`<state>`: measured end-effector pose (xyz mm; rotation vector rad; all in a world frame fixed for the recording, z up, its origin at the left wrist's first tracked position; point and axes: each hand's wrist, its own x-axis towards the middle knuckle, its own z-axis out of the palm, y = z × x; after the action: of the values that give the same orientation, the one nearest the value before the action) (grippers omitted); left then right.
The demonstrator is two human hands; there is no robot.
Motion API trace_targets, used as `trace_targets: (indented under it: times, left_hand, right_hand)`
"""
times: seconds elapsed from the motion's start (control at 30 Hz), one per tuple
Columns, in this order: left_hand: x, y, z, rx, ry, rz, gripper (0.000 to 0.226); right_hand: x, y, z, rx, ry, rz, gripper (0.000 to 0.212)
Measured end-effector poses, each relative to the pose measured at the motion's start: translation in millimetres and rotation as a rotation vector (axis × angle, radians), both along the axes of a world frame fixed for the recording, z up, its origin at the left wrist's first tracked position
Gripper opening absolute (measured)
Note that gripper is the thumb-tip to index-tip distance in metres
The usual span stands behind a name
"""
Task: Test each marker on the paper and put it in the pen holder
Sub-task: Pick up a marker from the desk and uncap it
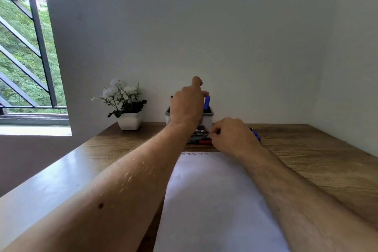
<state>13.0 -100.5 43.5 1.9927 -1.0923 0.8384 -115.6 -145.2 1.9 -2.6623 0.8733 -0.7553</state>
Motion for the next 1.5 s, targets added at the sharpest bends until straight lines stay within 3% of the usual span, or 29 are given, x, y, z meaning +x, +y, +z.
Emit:
trace_targets:
  times: [0.33, 0.57, 0.77, 0.87, 1.1, 1.2, 1.27, 1.37, 1.5]
  left_hand:
    - [-17, 58, -24, 0.122, 0.111, -0.081, 0.017]
    - [-10, 66, -48, 0.214, 0.21, -0.11, 0.016]
    - [-5, 66, -53, 0.408, 0.237, -0.154, 0.04]
    - [-6, 68, -51, 0.443, 0.159, -0.126, 0.039]
    - [-17, 76, -37, 0.245, 0.011, -0.104, 0.019]
    - [-25, 78, -30, 0.059, 0.183, -0.255, 0.026]
    - [-30, 77, -29, -0.073, 0.336, -0.399, 0.037]
    - [-39, 76, -30, -0.121, 0.491, -0.571, 0.054]
    - [-44, 77, -30, -0.199, 0.656, -0.665, 0.059]
  right_hand:
    - [-5, -4, -5, -0.003, 0.203, -0.016, 0.03]
    - [-5, -9, -8, -0.018, 0.153, -0.025, 0.01]
    - [-5, -8, -4, -0.039, 0.074, -0.036, 0.023]
    - [-4, -5, 1, 0.057, -0.052, 0.0, 0.023]
    - [-5, 5, 19, 0.355, -0.408, 0.16, 0.022]
    - [-4, 12, 24, 0.55, -0.61, 0.238, 0.022]
    - [-4, 17, 24, 0.589, -0.599, 0.286, 0.024]
    - [-4, 22, 23, 0.616, -0.559, 0.362, 0.025]
    - [-3, 20, 23, 0.572, -0.603, 0.339, 0.026]
